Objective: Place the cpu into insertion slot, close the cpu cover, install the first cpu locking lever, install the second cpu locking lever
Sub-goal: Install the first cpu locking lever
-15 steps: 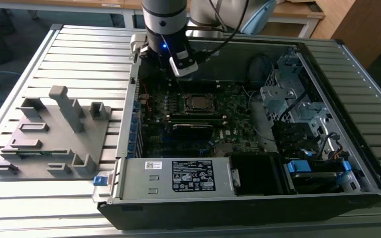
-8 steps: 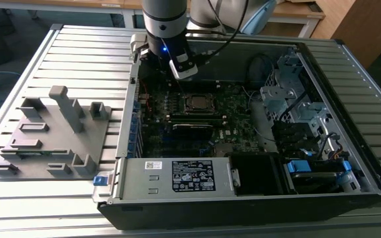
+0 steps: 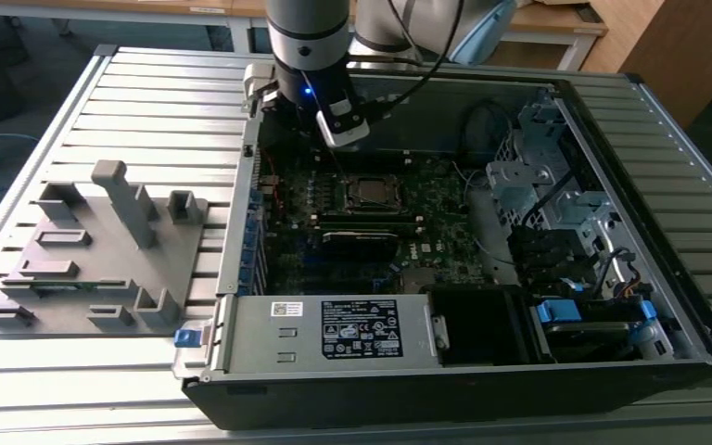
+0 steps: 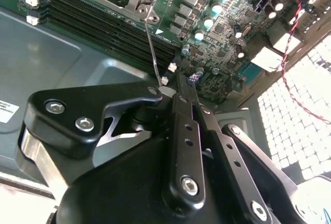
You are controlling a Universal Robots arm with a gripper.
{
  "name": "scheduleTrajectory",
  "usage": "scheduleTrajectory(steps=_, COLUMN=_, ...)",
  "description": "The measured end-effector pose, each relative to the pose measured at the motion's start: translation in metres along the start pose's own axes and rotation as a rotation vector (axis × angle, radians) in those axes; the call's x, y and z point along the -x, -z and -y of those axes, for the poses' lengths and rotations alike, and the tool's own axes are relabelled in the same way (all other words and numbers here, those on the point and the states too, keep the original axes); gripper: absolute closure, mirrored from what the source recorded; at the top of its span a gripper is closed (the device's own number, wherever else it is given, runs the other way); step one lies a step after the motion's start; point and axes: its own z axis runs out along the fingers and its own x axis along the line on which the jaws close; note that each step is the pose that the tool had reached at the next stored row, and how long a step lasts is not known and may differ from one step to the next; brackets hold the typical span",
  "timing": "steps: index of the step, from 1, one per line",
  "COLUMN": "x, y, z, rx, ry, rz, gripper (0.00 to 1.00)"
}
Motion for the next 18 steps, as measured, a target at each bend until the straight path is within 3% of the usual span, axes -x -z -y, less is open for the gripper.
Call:
scheduleTrajectory(steps=10, x=0.0043, y=-0.0042, z=-0.0023, rx=0.0001, ry=0.000, rz=0.0001, gripper=0.89)
scheduleTrajectory(steps=14, x=0.0134, y=-0.0050, z=-0.0039, rx=-0.0002, ry=0.000, rz=0.0002, gripper=0.89)
scheduleTrajectory(steps=18, x=0.0282, y=-0.0058, z=-0.0051, rx=-0.0009, ry=0.000, rz=0.0001, gripper=0.89)
